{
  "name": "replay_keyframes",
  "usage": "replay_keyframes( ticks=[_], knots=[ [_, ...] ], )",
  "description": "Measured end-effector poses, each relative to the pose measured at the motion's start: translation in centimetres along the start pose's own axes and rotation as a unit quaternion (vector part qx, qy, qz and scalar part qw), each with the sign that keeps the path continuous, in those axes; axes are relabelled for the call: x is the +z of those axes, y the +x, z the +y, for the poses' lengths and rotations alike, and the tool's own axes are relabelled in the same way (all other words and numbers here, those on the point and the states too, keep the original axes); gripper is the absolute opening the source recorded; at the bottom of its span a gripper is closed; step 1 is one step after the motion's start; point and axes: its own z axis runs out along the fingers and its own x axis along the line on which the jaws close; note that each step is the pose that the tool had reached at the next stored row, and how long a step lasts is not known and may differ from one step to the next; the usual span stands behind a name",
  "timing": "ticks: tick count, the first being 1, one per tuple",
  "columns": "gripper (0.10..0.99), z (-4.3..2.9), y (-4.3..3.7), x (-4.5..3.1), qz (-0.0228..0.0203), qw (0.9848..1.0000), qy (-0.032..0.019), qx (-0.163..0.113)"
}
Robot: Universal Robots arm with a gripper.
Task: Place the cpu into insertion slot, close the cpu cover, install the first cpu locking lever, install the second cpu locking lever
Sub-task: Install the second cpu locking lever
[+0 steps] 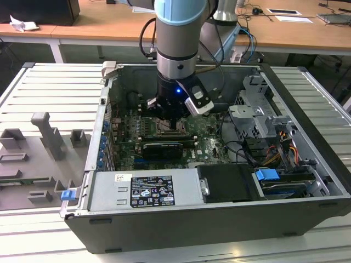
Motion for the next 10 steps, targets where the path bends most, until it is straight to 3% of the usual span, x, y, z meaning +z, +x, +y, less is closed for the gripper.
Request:
replay_keyframes(
  ticks=[3, 8, 10],
  knots=[
    [0.106, 0.02, 0.63, 0.27, 0.0001, 1.0000, -0.0001, 0.000],
    [0.106, -0.04, 1.36, 1.45, 0.0000, 1.0000, -0.0004, 0.000],
    [0.106, -0.04, 1.79, 1.55, -0.0005, 1.0000, -0.0076, 0.000]
  ],
)
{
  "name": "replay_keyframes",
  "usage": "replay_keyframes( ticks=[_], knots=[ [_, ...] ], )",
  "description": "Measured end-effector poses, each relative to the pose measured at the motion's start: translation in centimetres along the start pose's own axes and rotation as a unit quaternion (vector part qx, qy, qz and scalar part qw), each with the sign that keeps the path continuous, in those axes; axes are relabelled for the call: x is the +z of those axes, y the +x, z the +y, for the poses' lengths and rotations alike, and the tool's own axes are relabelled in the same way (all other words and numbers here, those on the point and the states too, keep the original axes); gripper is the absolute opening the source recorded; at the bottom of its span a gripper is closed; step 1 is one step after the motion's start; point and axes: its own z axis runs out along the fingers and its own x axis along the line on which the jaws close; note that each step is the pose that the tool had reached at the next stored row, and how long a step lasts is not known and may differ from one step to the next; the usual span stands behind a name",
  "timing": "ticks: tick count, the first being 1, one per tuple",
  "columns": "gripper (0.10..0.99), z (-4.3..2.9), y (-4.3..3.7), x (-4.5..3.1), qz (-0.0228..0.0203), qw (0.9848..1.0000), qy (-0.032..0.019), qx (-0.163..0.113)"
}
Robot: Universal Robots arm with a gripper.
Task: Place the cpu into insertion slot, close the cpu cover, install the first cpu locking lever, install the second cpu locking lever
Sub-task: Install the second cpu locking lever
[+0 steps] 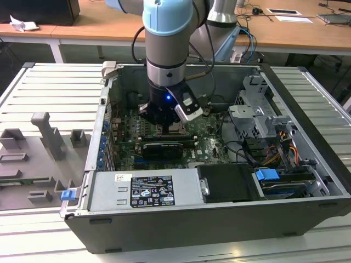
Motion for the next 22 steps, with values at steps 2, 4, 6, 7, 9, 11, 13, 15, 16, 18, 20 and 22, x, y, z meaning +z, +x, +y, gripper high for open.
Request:
replay_keyframes(
  ticks=[2, 4, 6, 7, 9, 11, 13, 15, 16, 18, 20, 22],
  knots=[
    [0.106, -0.19, 0.20, -0.03, -0.0006, 1.0000, -0.0081, 0.000],
    [0.106, -0.36, 0.34, -0.05, -0.0010, 0.9999, -0.0131, 0.000],
    [0.106, -0.63, 0.48, -0.09, -0.0015, 0.9998, -0.0198, 0.001],
    [0.106, -0.82, 0.52, -0.11, -0.0018, 0.9997, -0.0237, 0.001],
    [0.106, -1.25, 0.63, -0.16, -0.0023, 0.9995, -0.0308, 0.001],
    [0.106, -1.65, 0.67, -0.20, -0.0025, 0.9995, -0.0326, 0.001],
    [0.106, -1.70, 0.80, -0.21, -0.0028, 0.9993, -0.0361, 0.001],
    [0.106, -1.71, 1.26, -0.20, -0.0032, 0.9991, -0.0419, 0.001],
    [0.106, -1.71, 1.44, -0.03, -0.0033, 0.9990, -0.0435, 0.001],
    [0.106, -1.74, 1.70, 0.37, -0.0037, 0.9988, -0.0485, 0.002],
    [0.106, -1.80, 1.77, 0.78, -0.0039, 0.9986, -0.0525, 0.002],
    [0.106, -1.83, 1.98, 1.01, -0.0047, 0.9983, -0.0577, 0.002]
  ],
)
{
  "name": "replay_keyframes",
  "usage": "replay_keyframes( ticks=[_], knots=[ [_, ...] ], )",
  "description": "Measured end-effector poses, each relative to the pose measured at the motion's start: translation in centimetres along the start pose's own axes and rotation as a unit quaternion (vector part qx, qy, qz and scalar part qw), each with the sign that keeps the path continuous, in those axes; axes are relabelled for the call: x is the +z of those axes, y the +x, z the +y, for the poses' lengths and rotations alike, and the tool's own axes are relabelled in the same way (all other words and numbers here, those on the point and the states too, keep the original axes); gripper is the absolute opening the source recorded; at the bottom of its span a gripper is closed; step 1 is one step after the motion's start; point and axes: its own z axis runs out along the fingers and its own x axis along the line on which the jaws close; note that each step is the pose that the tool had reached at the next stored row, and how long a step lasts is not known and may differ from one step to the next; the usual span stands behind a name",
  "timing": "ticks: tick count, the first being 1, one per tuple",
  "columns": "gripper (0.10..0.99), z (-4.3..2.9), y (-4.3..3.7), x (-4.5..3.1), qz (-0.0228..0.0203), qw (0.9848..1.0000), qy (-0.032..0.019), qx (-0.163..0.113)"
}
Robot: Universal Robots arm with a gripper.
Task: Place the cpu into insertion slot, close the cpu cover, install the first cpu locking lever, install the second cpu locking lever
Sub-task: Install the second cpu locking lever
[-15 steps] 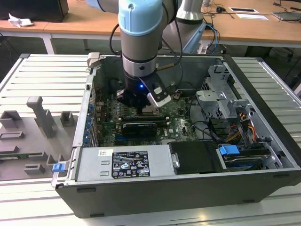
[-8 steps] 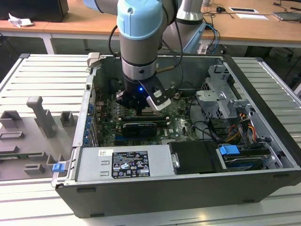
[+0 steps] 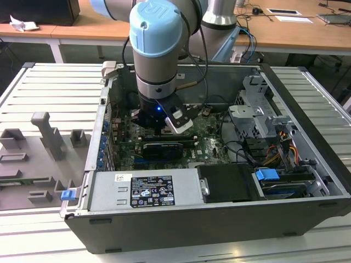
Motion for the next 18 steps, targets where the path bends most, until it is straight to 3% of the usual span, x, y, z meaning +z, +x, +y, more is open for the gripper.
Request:
replay_keyframes(
  ticks=[4, 10, 12, 14, 18],
  knots=[
    [0.106, -0.17, 0.05, 0.53, -0.0002, 1.0000, -0.0032, 0.000],
    [0.106, -0.25, 0.64, 1.05, -0.0016, 0.9998, -0.0179, 0.001],
    [0.106, -0.28, 0.79, 1.22, -0.0017, 0.9998, -0.0202, 0.001],
    [0.106, -0.29, 0.83, 1.24, -0.0017, 0.9998, -0.0211, 0.001],
    [0.106, -0.09, 0.79, 0.39, -0.0018, 0.9998, -0.0212, 0.001]
  ],
)
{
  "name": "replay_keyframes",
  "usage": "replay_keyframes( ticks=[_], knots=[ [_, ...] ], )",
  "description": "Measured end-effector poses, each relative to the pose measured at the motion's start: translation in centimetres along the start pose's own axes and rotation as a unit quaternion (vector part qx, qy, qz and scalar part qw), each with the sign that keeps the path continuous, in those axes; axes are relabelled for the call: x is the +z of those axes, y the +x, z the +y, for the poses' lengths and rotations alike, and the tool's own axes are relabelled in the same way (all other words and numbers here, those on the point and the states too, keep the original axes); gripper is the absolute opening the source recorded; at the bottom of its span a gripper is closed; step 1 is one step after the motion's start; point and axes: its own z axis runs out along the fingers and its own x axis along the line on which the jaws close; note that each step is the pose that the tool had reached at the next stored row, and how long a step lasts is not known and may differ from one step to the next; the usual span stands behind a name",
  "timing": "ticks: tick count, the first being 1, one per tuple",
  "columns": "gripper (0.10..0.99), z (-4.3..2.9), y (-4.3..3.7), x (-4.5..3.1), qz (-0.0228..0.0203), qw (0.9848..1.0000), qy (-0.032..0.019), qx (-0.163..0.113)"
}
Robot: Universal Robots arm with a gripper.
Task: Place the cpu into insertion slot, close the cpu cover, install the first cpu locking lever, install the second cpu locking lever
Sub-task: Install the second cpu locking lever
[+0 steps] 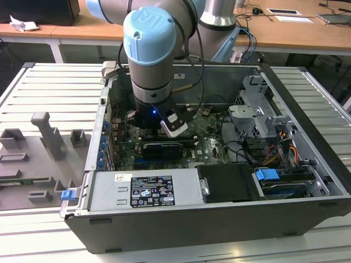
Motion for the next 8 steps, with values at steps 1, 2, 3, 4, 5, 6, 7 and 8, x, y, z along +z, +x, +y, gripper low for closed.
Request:
replay_keyframes(
  ticks=[1, 2, 3, 4, 5, 6, 7, 8],
  knots=[
    [0.106, 0.05, 0.00, -0.09, -0.0001, 1.0000, 0.0001, 0.000],
    [0.106, 0.10, -0.01, -0.27, 0.0000, 1.0000, 0.0003, 0.000],
    [0.106, 0.15, -0.03, -0.50, 0.0000, 1.0000, 0.0004, 0.000],
    [0.106, 0.21, -0.04, -0.71, 0.0000, 1.0000, 0.0004, 0.000],
    [0.106, 0.25, -0.05, -0.83, 0.0000, 1.0000, 0.0004, 0.000],
    [0.106, 0.26, -0.05, -0.88, 0.0000, 1.0000, 0.0003, 0.000],
    [0.106, 0.27, -0.05, -0.88, -0.0001, 1.0000, 0.0002, 0.000],
    [0.106, 0.27, -0.05, -0.90, -0.0001, 1.0000, 0.0002, 0.000]
  ],
)
